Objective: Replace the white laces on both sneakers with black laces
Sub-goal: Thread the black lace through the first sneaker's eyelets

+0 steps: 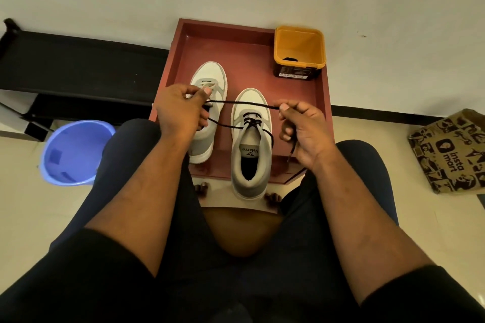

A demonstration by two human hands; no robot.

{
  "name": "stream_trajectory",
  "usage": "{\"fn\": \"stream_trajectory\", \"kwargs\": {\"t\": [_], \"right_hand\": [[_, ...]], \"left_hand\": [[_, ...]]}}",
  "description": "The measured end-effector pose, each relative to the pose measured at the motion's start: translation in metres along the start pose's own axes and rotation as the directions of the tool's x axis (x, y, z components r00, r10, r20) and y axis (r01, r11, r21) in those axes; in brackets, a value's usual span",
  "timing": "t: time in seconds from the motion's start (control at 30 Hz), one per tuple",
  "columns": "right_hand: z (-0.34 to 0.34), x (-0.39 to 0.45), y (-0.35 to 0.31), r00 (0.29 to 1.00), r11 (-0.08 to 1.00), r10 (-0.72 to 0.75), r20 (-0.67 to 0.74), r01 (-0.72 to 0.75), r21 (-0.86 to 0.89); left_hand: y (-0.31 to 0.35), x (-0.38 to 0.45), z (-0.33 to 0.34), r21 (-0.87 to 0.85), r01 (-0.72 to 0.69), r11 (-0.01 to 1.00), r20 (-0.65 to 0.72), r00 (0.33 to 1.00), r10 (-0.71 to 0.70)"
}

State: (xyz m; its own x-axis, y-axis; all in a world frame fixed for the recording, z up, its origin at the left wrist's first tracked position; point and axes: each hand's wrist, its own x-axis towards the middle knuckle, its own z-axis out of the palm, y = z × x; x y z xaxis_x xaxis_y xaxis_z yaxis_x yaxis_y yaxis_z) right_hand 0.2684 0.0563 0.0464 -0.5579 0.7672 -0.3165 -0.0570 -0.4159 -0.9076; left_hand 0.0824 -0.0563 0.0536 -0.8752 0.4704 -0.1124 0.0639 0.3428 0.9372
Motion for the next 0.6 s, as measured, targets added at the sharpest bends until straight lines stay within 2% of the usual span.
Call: {"fn": "stream_trajectory", "kwargs": {"t": [0.03,0.07,0.1,0.17,0.2,0.23,0.27,0.37,0.43,0.5,0.6], "right_hand": [[-0.003,0.001,0.000,1.000,0.999,-0.017,-0.008,0.016,-0.044],[-0.004,0.002,0.001,1.000,0.997,-0.021,0.004,0.021,-0.079],[-0.003,0.002,0.003,0.999,0.993,-0.019,0.028,0.022,-0.112],[0.002,0.002,0.007,0.997,0.985,-0.005,0.083,0.019,-0.173],[0.004,0.002,0.008,0.995,0.980,0.002,0.099,0.018,-0.198],[0.004,0.003,0.010,0.995,0.976,0.006,0.102,0.016,-0.219],[0.004,0.003,0.010,0.996,0.971,0.009,0.087,0.012,-0.240],[-0.004,0.007,0.008,0.999,0.953,-0.012,-0.036,0.001,-0.302],[-0.006,0.009,0.008,0.996,0.943,-0.042,-0.074,0.015,-0.332],[-0.003,0.009,0.009,0.997,0.928,-0.056,-0.052,0.033,-0.371],[0.004,0.006,0.012,0.999,0.939,-0.024,0.026,0.032,-0.343]], "left_hand": [[0.003,-0.004,0.002,0.072,-0.030,0.997,0.028,0.999,0.028],[0.006,-0.010,0.006,0.054,-0.035,0.998,0.108,0.994,0.029],[0.010,-0.016,0.011,-0.015,-0.001,1.000,0.244,0.970,0.005],[0.011,-0.028,0.022,-0.089,0.103,0.991,0.523,0.851,-0.041],[0.008,-0.032,0.027,-0.072,0.111,0.991,0.599,0.800,-0.047],[0.004,-0.034,0.031,-0.055,0.092,0.994,0.617,0.786,-0.039],[0.000,-0.033,0.032,-0.054,0.079,0.995,0.593,0.805,-0.031],[-0.005,-0.019,0.026,-0.087,0.090,0.992,0.411,0.910,-0.046],[-0.005,-0.010,0.018,-0.020,0.058,0.998,0.359,0.932,-0.047],[-0.001,-0.013,0.017,0.036,-0.022,0.999,0.445,0.895,0.003],[0.004,-0.032,0.028,0.002,-0.138,0.990,0.553,0.826,0.114]]}}
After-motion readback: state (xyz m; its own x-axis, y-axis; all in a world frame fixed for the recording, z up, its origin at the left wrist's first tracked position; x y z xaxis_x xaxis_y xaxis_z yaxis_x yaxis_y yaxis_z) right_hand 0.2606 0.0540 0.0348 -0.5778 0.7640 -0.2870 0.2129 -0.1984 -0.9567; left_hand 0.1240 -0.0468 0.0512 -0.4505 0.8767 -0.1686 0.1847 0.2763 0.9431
